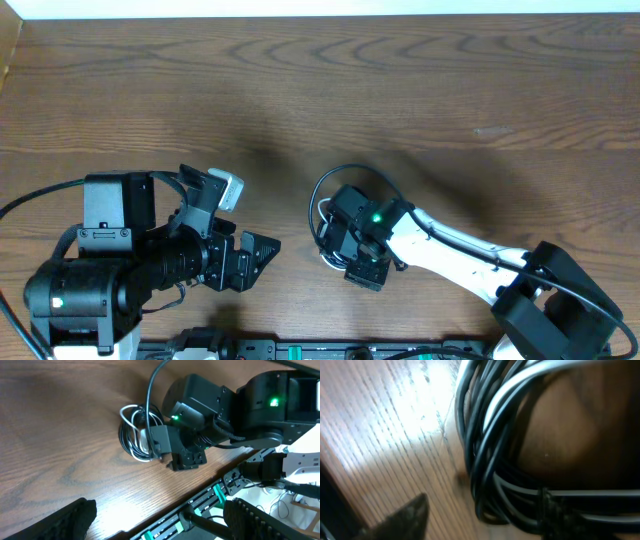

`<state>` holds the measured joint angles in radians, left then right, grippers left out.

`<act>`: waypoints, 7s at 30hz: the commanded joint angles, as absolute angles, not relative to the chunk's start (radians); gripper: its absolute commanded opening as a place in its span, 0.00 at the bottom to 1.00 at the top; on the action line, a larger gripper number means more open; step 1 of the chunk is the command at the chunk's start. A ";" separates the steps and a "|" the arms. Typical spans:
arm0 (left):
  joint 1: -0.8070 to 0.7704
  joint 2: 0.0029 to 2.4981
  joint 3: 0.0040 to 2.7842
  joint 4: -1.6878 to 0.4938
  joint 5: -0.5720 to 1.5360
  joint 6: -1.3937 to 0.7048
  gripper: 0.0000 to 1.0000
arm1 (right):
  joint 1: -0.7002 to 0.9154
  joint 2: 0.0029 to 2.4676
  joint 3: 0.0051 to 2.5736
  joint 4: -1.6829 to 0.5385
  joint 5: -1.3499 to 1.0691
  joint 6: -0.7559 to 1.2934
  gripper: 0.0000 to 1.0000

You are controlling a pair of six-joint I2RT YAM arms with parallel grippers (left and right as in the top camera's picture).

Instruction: Untangle cables

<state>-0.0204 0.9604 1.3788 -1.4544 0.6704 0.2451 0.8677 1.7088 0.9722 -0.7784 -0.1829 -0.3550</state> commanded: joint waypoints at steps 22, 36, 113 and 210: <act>-0.019 0.965 1.386 -1.409 0.663 0.263 0.39 | 0.863 1.595 1.271 -0.762 -0.075 -0.117 0.01; -0.019 1.003 1.337 -1.222 0.663 0.155 0.28 | 0.862 1.474 1.323 -0.778 0.141 -0.027 0.01; -0.019 1.032 1.288 -1.287 0.575 0.110 0.65 | 0.289 1.924 1.332 -0.415 -0.127 -0.353 0.99; -0.019 1.032 1.288 -1.289 0.575 0.111 0.65 | 0.327 1.285 1.328 -0.653 0.265 0.156 0.01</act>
